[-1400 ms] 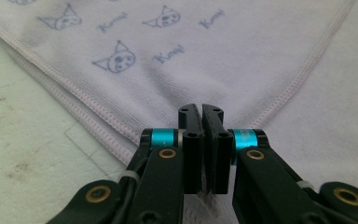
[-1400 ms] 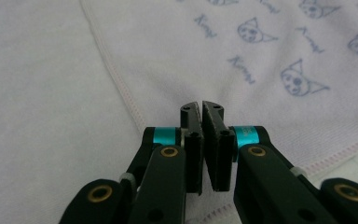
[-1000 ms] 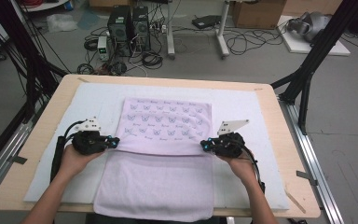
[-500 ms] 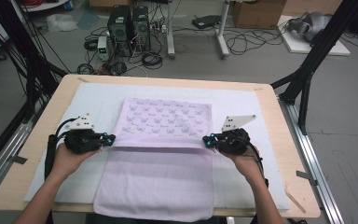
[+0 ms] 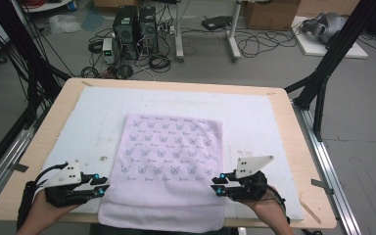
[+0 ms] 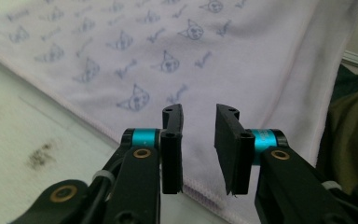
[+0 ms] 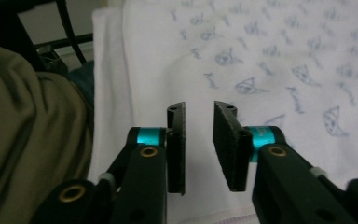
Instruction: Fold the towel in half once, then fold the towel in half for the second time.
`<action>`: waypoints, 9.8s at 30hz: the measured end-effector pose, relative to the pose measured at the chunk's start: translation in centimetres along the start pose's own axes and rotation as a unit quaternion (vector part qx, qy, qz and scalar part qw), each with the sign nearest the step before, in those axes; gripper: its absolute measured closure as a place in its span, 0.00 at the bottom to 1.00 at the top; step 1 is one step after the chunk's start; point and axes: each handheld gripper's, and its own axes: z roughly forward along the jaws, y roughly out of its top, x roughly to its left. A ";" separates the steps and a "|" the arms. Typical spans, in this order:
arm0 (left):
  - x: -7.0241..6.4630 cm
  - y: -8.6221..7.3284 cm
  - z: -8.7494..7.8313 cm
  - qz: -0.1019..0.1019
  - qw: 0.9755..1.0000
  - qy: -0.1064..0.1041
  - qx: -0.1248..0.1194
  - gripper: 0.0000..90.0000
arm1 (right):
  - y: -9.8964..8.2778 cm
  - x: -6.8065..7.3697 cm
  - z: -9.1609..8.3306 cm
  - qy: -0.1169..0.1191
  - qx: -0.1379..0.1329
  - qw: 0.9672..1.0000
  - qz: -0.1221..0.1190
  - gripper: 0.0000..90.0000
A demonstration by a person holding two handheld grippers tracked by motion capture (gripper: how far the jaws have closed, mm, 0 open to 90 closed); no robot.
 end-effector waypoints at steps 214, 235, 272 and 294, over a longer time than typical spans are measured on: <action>5.8 0.6 2.2 -0.075 0.997 -0.006 -0.035 0.51 | -1.3 -5.7 -0.3 -0.010 -0.030 0.995 0.091 0.58; 2.1 -0.5 -0.2 -0.027 0.997 -0.066 -0.030 0.88 | -1.3 -1.8 -0.3 0.082 -0.024 0.996 0.036 0.93; 4.7 1.7 3.6 -0.046 0.998 0.016 -0.027 0.65 | -1.1 -5.9 0.9 -0.023 -0.011 0.998 0.064 0.71; 9.0 2.1 8.3 -0.091 0.991 0.087 0.040 0.54 | -1.7 -10.8 3.7 -0.104 0.028 0.990 0.094 0.47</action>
